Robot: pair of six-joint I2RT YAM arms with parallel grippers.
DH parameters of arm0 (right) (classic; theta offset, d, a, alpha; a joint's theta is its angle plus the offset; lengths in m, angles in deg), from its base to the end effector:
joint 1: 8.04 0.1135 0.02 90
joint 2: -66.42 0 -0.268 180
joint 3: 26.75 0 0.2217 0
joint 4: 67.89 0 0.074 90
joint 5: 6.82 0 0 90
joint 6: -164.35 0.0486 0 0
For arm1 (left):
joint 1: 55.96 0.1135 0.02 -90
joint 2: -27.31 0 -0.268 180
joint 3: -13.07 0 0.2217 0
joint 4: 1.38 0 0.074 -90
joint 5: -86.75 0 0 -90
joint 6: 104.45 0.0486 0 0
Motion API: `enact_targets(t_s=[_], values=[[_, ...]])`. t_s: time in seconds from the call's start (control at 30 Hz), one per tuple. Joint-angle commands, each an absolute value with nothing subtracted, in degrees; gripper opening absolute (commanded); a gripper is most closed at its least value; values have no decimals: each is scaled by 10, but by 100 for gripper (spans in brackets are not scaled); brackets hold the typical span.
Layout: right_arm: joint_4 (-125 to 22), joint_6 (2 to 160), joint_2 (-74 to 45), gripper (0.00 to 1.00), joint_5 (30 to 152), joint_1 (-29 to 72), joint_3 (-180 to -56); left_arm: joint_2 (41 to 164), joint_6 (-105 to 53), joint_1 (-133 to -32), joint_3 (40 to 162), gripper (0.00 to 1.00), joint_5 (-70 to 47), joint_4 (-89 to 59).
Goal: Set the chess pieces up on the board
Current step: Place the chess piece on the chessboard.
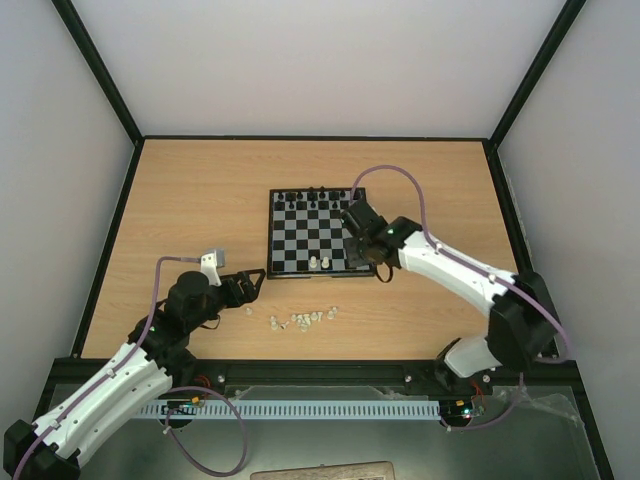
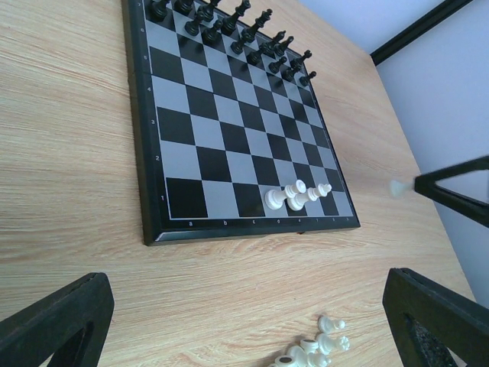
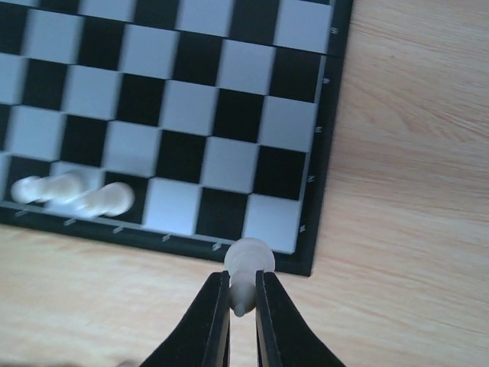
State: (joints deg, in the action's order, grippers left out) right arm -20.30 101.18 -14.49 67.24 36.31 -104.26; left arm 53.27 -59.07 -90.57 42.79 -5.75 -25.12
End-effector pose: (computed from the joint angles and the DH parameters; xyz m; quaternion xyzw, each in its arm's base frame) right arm 0.2060 0.1827 0.2712 -0.0964 0.9297 0.0862 0.3450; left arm 0.0938 -0.0673 0.2035 -0.0590 0.8168 -0.3795 0.4305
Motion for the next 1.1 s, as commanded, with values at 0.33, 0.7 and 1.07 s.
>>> enact_targets(t_s=[0.33, 0.7, 1.07], values=[[-217, 977, -326, 6, 676, 285, -1117, 528, -590, -908, 425, 99, -60, -249], [-231, 967, -347, 10, 705, 264, -1114, 526, -588, -908, 426, 99, -55, -252], [-223, 967, -323, 21, 723, 264, -1116, 539, -587, -908, 426, 100, -58, -243]])
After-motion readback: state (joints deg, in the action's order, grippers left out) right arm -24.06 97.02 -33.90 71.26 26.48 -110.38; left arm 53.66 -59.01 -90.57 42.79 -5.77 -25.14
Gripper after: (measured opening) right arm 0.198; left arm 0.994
